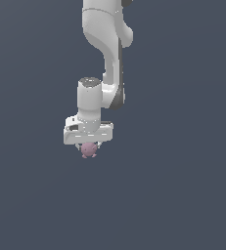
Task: Pick up the object and move it to a goal position.
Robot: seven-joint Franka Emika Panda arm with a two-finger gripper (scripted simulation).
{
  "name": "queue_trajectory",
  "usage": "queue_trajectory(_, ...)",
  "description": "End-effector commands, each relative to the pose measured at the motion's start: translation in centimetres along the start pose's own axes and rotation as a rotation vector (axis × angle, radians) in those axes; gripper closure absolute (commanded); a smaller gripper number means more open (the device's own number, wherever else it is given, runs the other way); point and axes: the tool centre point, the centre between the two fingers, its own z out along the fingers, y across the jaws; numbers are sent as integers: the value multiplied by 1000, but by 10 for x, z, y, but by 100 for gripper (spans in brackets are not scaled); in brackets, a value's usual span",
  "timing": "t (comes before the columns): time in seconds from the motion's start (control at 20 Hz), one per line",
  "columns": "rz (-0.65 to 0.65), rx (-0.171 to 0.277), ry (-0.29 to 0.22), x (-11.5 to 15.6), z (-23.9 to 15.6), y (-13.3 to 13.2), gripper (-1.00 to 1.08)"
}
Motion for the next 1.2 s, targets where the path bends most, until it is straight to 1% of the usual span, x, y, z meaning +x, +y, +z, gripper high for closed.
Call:
queue_trajectory(0.0,25,-46,62,21,-11,12,108)
queue_trajectory(0.25,74,-134,176,58,-36,36,108)
queue_trajectory(0.45,107,-195,253,80,-56,52,108)
queue_trajectory(0.75,150,-275,353,106,-87,71,108)
queue_trajectory(1.15,204,-374,476,131,-130,94,108)
